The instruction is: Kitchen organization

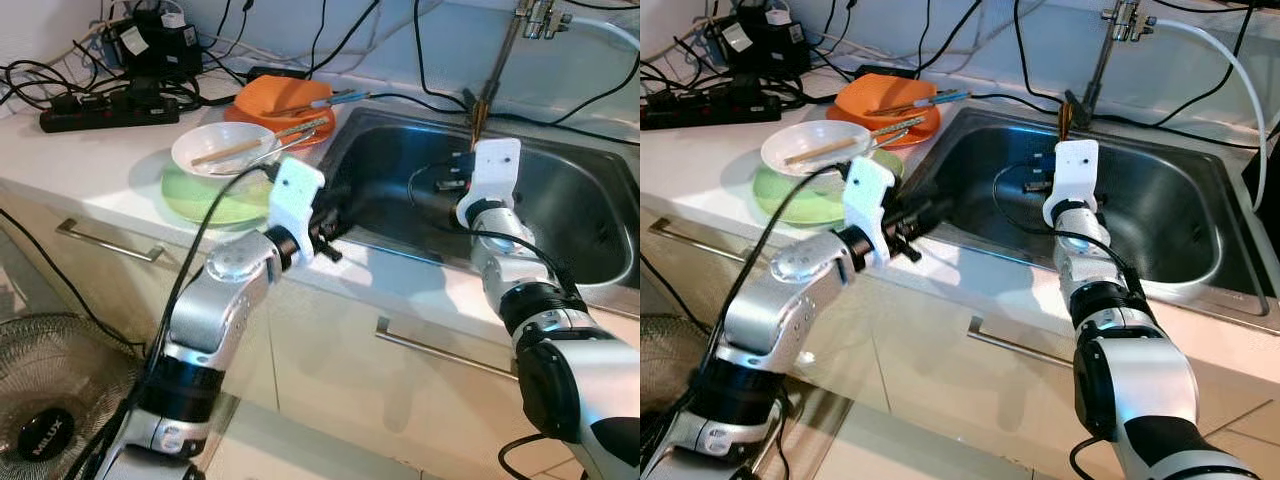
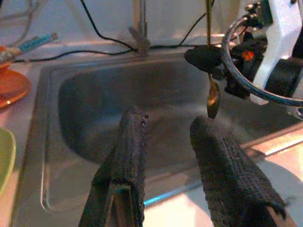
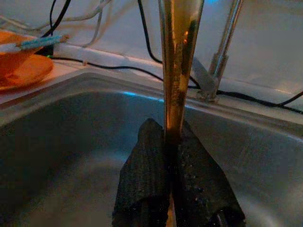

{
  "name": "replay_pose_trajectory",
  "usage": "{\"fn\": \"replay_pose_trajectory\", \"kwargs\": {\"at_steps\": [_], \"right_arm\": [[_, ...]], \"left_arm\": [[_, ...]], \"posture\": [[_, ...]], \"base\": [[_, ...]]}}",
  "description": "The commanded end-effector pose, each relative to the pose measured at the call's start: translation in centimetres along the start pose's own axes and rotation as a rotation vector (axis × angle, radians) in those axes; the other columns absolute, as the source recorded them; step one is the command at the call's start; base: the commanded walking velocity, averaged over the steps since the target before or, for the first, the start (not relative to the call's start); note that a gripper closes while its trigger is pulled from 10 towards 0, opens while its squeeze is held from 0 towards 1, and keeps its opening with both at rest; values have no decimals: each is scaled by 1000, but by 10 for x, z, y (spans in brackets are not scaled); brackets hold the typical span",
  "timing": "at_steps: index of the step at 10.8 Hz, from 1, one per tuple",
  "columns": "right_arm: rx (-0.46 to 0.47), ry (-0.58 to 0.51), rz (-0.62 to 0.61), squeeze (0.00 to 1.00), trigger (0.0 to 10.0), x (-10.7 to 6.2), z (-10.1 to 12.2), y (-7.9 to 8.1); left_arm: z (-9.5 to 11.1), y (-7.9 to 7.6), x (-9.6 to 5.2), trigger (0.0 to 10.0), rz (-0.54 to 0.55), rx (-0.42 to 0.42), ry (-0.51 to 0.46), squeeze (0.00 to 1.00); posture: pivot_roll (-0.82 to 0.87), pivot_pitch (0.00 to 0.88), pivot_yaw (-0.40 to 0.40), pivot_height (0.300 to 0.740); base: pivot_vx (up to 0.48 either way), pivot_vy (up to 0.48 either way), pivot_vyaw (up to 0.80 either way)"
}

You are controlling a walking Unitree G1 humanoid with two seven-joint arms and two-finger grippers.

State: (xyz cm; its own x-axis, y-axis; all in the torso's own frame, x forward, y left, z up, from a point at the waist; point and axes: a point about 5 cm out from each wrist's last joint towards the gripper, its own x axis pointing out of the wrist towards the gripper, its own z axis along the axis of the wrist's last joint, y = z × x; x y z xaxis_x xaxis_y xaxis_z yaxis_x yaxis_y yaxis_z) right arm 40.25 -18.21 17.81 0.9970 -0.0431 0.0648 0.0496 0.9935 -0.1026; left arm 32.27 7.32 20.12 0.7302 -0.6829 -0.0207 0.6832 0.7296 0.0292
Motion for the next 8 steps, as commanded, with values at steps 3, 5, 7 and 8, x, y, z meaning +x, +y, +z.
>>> {"fn": "replay_pose_trajectory", "kwargs": {"at_steps": [3,5,7,8], "right_arm": [[-18,54,30,0,10000,0,-6,11],[-25,83,34,0,10000,-2,-12,13],[-28,98,37,0,10000,-3,-15,15],[-28,111,39,0,10000,-3,-17,16]], "left_arm": [[-8,-7,-5,10000,-14,8,67,0],[-13,-9,-7,10000,-10,10,98,0],[-14,-10,-10,10000,-5,1,111,0],[-16,-10,-11,10000,1,-4,124,0]], "posture": [[238,13,-27,740],[252,24,-33,740],[258,28,-34,740],[261,30,-34,740]], "base": [[0,0,0],[0,0,0],[0,0,0],[0,0,0]]}}
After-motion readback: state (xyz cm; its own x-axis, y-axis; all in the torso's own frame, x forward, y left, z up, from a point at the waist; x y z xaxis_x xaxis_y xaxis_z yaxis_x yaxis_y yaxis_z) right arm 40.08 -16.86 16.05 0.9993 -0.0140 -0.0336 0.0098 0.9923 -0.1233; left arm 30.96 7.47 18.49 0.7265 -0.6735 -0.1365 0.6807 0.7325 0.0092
